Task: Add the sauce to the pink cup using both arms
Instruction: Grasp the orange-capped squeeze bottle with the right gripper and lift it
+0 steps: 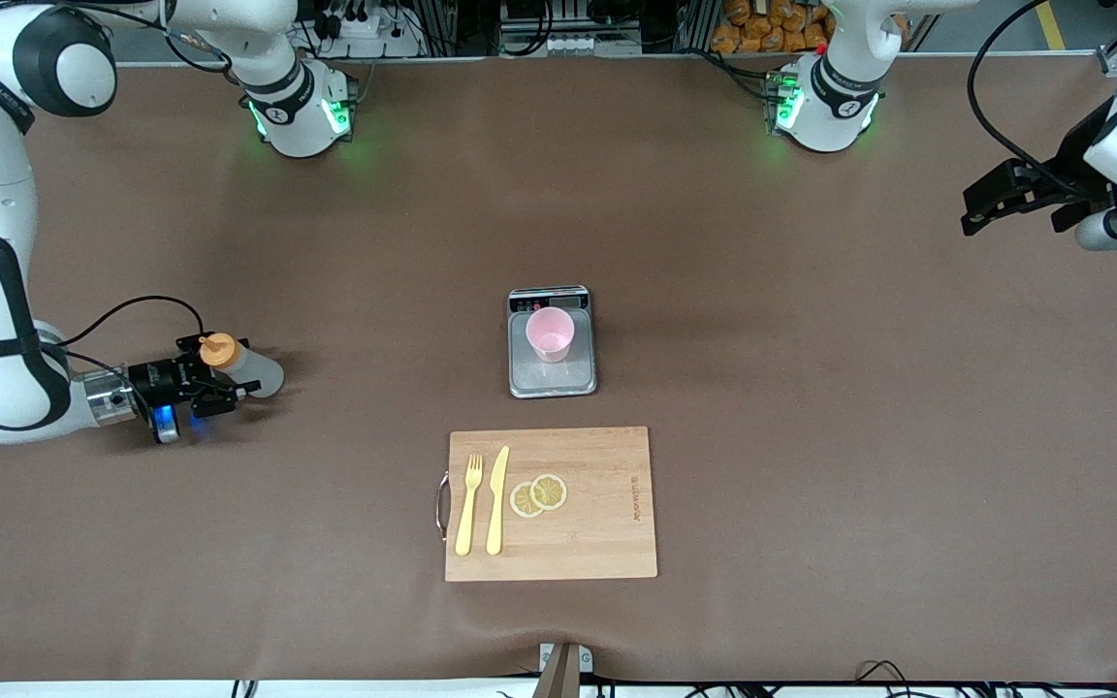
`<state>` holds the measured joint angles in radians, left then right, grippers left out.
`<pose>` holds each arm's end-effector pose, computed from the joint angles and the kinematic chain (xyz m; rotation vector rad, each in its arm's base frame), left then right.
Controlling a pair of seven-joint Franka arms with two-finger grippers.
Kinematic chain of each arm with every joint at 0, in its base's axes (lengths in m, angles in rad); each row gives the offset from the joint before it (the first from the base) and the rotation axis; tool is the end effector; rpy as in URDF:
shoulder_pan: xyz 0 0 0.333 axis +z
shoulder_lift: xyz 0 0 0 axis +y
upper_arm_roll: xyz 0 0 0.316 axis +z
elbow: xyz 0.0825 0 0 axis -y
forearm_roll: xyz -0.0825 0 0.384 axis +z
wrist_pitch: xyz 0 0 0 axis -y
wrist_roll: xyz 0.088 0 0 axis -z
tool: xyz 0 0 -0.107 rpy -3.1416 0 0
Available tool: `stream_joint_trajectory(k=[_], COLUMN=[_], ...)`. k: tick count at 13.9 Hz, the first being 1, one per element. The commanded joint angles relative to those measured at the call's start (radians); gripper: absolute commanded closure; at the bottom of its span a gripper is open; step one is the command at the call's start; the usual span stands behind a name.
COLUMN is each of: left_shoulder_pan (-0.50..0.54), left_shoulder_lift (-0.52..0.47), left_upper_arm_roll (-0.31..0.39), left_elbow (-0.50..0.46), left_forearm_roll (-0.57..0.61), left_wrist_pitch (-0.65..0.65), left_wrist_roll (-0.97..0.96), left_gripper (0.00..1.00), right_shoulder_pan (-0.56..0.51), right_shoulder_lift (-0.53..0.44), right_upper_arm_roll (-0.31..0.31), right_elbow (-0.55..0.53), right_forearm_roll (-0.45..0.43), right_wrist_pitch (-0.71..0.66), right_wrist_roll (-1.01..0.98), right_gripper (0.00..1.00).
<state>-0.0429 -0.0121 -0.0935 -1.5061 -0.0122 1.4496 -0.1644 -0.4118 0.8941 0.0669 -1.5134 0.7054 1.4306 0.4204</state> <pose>0.5331 -0.0750 0.6509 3.1363 0.0421 -0.0715 0.5894 -0.1347 0.1278 -1.8685 1.0795 1.1779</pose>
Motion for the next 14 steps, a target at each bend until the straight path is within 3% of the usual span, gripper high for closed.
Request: stream_joint_trajectory(k=[1, 2, 5, 7, 14], left_shoulder_pan=[0.003, 0.003, 0.003, 0.005, 0.001], left_shoulder_lift=[-0.003, -0.003, -0.005, -0.009, -0.005], left_upper_arm_roll=[-0.009, -0.009, -0.012, -0.009, -0.011], left_elbow=[0.01, 0.01, 0.012, 0.011, 0.01], left_forearm_roll=[-0.014, -0.014, -0.012, -0.014, -0.008], left_wrist_pitch=[-0.015, -0.015, -0.015, -0.015, -0.014], left_wrist_roll=[-0.018, -0.017, -0.02, -0.011, -0.02], left_gripper=[0.0, 0.0, 0.0, 0.0, 0.0], right_shoulder_pan=[-0.01, -0.01, -0.009, 0.011, 0.082], right_shoulder_lift=[-0.003, -0.004, -0.009, -0.02, -0.058], right_upper_arm_roll=[0.001, 0.001, 0.002, 0.005, 0.004], right_elbow=[0.001, 0.007, 0.036, 0.065, 0.125], right_forearm_roll=[0.022, 0.022, 0.023, 0.022, -0.013], right_wrist_pitch=[-0.021, -0.031, -0.044, -0.07, -0.09], right_wrist_roll=[-0.002, 0.001, 0.059, 0.163, 0.343], right_gripper=[0.39, 0.45, 0.46, 0.55, 0.55])
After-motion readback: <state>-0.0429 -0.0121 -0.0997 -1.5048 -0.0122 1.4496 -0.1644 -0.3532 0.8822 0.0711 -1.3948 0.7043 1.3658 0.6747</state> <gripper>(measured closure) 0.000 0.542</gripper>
